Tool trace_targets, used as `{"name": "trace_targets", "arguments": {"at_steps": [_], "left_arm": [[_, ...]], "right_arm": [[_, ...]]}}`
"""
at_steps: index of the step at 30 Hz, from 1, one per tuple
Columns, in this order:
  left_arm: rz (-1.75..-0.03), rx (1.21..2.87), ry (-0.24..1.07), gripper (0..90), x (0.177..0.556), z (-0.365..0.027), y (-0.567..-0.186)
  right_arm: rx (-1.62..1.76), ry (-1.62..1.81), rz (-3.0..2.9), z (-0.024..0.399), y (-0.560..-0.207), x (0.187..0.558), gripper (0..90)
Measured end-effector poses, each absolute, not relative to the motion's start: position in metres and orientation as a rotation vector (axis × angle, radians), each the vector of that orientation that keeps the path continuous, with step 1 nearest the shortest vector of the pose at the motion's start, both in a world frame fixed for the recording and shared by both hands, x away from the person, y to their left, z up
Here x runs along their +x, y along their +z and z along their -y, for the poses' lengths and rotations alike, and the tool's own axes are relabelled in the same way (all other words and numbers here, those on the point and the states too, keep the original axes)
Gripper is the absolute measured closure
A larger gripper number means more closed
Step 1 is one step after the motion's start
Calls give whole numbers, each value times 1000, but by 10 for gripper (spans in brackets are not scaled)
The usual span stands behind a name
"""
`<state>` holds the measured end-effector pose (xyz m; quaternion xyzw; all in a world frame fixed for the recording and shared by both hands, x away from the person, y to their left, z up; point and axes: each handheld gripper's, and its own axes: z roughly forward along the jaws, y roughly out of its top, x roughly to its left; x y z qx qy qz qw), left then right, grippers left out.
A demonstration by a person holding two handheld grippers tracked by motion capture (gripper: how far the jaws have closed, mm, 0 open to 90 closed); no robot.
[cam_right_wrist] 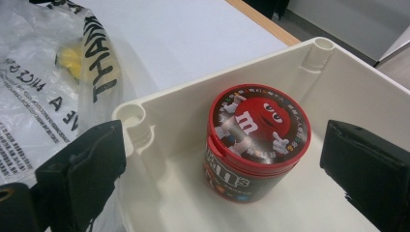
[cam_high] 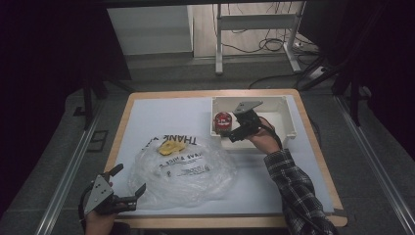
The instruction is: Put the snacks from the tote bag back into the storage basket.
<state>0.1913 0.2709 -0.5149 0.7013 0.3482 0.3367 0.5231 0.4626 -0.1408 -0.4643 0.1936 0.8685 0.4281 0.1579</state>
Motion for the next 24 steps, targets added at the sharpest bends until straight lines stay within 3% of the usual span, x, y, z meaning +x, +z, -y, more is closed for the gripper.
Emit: {"name": "trace_targets", "arguments": {"at_steps": [24], "left_arm": [[-833, 1679, 808, 16, 191, -271, -515]], "right_arm": [[580, 1262, -2473, 153, -462, 445, 27]]}}
